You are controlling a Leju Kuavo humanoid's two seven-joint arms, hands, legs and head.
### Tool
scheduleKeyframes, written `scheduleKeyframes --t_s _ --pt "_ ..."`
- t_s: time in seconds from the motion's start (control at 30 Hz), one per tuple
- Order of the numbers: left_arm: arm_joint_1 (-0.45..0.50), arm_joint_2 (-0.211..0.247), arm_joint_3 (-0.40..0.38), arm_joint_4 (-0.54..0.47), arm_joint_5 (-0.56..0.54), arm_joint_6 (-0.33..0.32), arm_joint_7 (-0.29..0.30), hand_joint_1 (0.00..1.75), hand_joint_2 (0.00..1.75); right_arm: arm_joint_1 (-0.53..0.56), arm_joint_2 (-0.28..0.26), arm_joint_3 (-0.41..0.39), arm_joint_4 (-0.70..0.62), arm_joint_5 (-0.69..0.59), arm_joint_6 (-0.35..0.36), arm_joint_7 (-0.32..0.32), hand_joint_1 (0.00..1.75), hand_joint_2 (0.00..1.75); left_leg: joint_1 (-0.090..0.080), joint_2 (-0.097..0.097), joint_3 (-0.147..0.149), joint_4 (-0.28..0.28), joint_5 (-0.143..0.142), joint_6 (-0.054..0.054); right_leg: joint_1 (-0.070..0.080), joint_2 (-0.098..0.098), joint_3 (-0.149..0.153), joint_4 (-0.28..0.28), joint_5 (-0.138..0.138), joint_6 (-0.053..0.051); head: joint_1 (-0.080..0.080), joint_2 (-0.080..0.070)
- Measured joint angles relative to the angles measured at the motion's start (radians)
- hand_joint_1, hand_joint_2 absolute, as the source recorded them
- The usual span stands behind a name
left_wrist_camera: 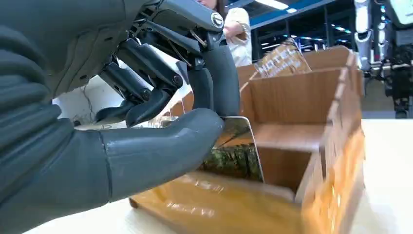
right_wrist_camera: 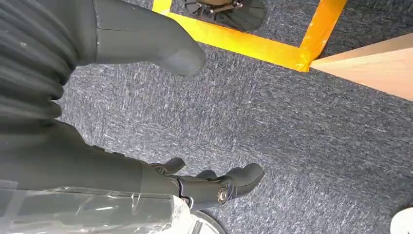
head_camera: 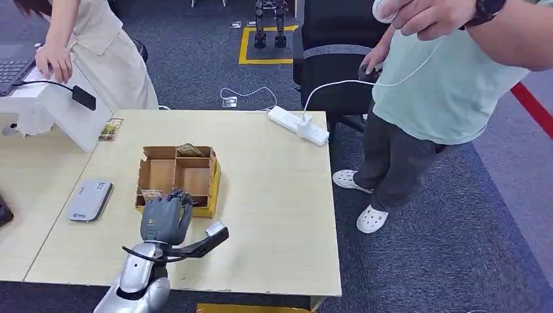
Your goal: Pass the card to the sensor for recognition and then transmit it.
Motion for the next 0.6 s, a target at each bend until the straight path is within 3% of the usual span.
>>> scheduleKeyframes --t_s 0.6 --pt "-0.028 0.109 0.109 -0.113 0.026 0.03 -0.018 1.75 1.75 0.001 0.0 -0.006 0.0 -0.002 -0.002 -0.006 0.0 1.75 0.0 0.0 0.0 0.0 0.0 0.0 0.0 0.0 0.0 0.0 0.0 0.0 0.0 0.0"
